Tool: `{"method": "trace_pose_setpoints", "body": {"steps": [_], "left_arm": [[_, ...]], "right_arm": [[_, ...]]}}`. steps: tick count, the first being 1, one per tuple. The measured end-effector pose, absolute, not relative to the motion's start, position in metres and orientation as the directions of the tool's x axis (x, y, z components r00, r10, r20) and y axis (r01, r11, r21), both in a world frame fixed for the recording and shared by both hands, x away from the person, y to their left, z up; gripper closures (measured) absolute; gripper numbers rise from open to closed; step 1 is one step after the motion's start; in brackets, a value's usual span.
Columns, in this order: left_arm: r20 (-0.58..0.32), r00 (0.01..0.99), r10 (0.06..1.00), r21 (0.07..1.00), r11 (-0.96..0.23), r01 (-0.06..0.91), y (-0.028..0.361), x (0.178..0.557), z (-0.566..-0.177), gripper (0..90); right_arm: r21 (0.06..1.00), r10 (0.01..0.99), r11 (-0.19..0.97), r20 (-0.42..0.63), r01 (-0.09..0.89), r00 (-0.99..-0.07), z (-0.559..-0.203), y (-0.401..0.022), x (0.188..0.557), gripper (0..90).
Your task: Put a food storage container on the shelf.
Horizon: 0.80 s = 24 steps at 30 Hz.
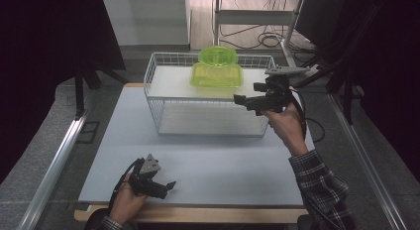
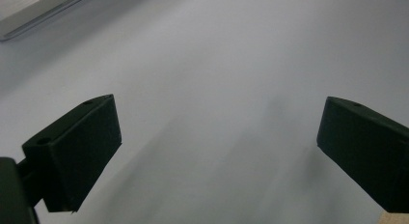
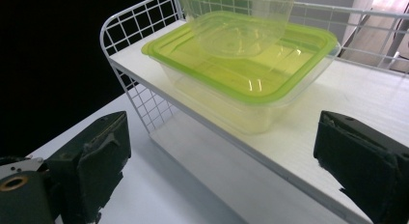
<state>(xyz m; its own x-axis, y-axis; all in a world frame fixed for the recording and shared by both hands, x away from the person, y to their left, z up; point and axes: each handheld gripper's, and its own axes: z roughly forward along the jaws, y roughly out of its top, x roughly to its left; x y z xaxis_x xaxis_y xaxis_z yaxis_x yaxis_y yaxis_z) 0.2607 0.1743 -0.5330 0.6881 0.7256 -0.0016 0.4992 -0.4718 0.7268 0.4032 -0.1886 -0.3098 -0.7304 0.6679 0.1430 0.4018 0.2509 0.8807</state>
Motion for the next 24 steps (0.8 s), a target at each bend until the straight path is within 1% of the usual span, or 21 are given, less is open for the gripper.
{"method": "trace_pose_setpoints", "body": {"steps": [24], "left_arm": [[-0.004, 0.689, 0.725, 0.727, -0.471, 0.5, 0.174, 0.261, -0.533, 1.5]], "right_arm": [[0.873, 0.656, 0.319, 0.078, 0.37, -0.751, -0.341, -0.192, 0.377, 3.0]]}}
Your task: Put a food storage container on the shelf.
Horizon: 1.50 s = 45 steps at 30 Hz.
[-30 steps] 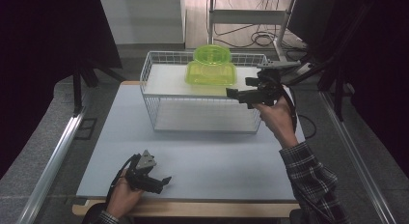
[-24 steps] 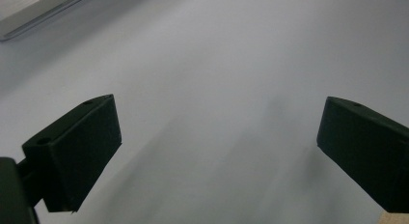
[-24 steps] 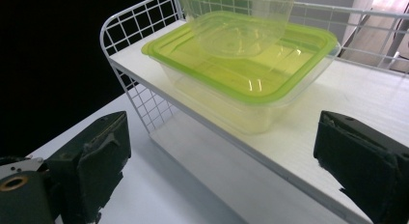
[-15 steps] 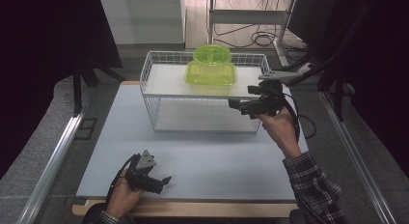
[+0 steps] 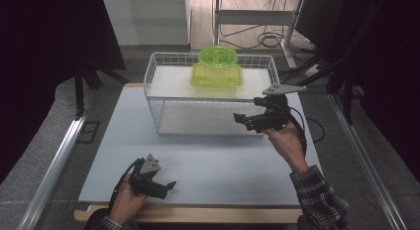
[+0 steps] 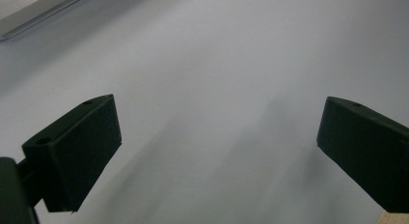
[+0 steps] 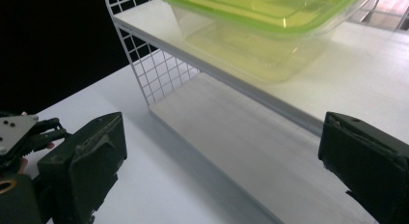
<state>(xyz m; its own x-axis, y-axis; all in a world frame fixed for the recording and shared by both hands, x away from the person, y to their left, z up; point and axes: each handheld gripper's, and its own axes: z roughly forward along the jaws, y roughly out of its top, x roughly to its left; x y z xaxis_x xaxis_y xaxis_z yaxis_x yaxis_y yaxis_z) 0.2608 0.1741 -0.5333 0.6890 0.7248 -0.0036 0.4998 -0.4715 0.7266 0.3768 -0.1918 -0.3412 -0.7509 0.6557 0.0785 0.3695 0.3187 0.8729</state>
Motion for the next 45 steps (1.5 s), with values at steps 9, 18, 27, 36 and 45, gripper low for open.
{"method": "trace_pose_setpoints", "body": {"steps": [9, 18, 27, 36, 45], "left_arm": [[-0.002, 0.691, 0.723, 0.728, -0.472, 0.496, 0.174, 0.261, -0.534, 1.5], [0.002, 0.694, 0.72, 0.73, -0.476, 0.491, 0.173, 0.26, -0.534, 1.4], [0.002, 0.695, 0.719, 0.729, -0.477, 0.491, 0.173, 0.261, -0.534, 1.4], [0.003, 0.695, 0.719, 0.729, -0.477, 0.49, 0.174, 0.26, -0.534, 1.4], [0.005, 0.694, 0.719, 0.731, -0.477, 0.489, 0.174, 0.26, -0.534, 1.4]], "right_arm": [[0.865, 0.66, 0.329, 0.076, 0.378, -0.747, -0.356, -0.192, 0.369, 3.0], [0.86, 0.674, 0.336, 0.066, 0.384, -0.736, -0.374, -0.194, 0.362, 3.0], [0.847, 0.687, 0.336, 0.078, 0.411, -0.723, -0.399, -0.203, 0.358, 3.0], [0.84, 0.698, 0.334, 0.083, 0.427, -0.711, -0.42, -0.214, 0.352, 3.0], [0.83, 0.716, 0.335, 0.084, 0.446, -0.693, -0.438, -0.226, 0.344, 3.0]]}}
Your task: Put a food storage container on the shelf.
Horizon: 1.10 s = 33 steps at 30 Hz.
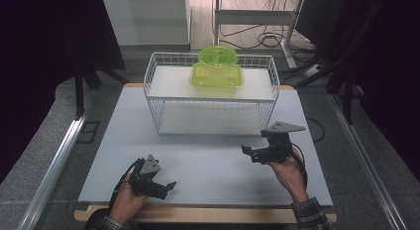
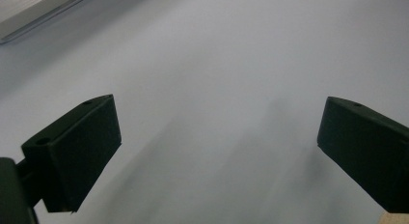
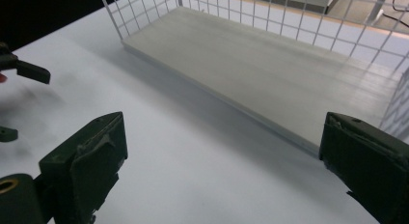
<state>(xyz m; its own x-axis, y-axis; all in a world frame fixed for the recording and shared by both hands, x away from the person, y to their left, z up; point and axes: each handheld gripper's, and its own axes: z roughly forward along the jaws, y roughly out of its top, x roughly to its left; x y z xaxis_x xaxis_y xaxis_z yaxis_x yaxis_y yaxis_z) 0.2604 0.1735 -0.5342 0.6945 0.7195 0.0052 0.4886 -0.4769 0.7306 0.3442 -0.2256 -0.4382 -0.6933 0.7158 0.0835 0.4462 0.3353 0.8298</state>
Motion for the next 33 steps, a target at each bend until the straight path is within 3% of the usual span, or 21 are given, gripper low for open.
{"method": "trace_pose_setpoints", "body": {"steps": [33], "left_arm": [[0.013, 0.701, 0.713, 0.731, -0.485, 0.48, 0.173, 0.259, -0.534, 1.4]], "right_arm": [[0.77, 0.786, 0.369, 0.04, 0.52, -0.617, -0.489, -0.26, 0.325, 3.5]]}}
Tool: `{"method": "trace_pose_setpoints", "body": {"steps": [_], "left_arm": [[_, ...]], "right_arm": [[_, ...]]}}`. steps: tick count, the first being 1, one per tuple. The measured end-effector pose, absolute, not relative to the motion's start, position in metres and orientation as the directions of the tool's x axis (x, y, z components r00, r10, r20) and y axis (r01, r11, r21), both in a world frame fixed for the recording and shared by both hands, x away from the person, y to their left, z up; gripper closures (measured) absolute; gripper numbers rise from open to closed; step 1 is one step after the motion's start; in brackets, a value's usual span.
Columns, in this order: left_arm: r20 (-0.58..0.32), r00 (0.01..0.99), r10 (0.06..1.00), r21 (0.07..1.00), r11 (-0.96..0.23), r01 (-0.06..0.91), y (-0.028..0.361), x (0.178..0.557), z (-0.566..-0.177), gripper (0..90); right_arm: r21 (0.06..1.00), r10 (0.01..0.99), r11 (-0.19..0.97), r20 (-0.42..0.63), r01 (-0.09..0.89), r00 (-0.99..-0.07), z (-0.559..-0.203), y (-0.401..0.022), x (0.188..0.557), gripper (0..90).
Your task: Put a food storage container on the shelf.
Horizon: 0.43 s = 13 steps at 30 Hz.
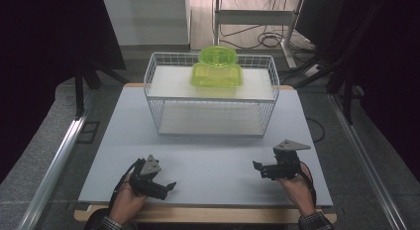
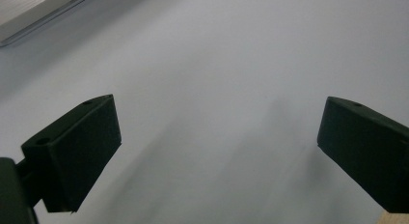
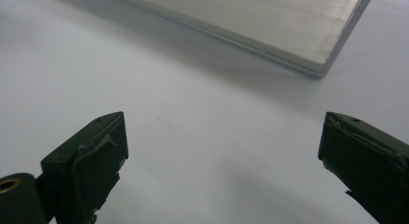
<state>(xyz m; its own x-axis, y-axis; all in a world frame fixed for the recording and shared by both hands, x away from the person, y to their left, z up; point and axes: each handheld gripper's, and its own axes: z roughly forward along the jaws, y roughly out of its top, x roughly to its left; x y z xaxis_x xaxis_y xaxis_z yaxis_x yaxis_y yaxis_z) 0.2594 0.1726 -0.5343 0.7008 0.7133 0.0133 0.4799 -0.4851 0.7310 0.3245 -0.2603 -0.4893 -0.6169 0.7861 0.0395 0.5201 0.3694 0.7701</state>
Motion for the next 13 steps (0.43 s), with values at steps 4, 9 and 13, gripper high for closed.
{"method": "trace_pose_setpoints", "body": {"steps": [4, 9, 13], "left_arm": [[0.014, 0.704, 0.71, 0.729, -0.489, 0.479, 0.172, 0.259, -0.535, 1.4], [0.014, 0.705, 0.709, 0.727, -0.491, 0.48, 0.172, 0.259, -0.535, 1.3], [0.014, 0.705, 0.709, 0.728, -0.49, 0.479, 0.172, 0.26, -0.534, 1.3]], "right_arm": [[0.755, 0.786, 0.378, 0.043, 0.536, -0.616, -0.497, -0.26, 0.326, 3.5], [0.729, 0.788, 0.389, 0.053, 0.563, -0.613, -0.507, -0.259, 0.328, 3.5], [0.717, 0.791, 0.397, 0.049, 0.573, -0.61, -0.511, -0.257, 0.329, 3.1]]}}
